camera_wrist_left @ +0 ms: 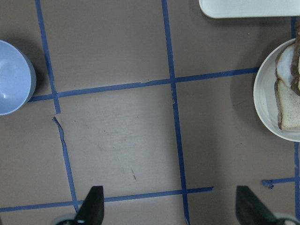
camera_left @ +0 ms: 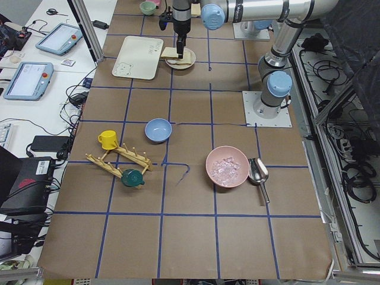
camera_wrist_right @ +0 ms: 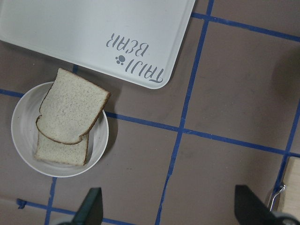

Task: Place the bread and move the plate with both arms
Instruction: 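Reach the left gripper toward the plate rim nearest it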

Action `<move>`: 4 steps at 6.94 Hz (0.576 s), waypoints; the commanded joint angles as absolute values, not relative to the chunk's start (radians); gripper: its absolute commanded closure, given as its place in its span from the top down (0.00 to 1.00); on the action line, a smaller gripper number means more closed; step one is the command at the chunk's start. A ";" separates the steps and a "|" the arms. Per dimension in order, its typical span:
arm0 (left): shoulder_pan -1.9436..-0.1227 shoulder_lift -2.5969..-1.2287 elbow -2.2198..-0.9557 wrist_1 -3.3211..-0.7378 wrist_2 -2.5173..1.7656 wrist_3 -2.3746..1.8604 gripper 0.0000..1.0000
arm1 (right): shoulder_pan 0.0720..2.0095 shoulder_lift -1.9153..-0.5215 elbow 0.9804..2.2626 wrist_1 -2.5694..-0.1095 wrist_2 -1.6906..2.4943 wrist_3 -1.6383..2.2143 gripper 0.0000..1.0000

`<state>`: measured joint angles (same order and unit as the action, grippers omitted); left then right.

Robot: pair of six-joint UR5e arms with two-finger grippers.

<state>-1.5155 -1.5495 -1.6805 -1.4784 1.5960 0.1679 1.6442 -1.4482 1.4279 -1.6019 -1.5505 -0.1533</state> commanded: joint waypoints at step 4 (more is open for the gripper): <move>-1.528 -1.748 -1.892 -1.057 1.369 0.149 1.00 | 1.617 -1.486 1.437 -1.624 -1.555 -0.135 1.00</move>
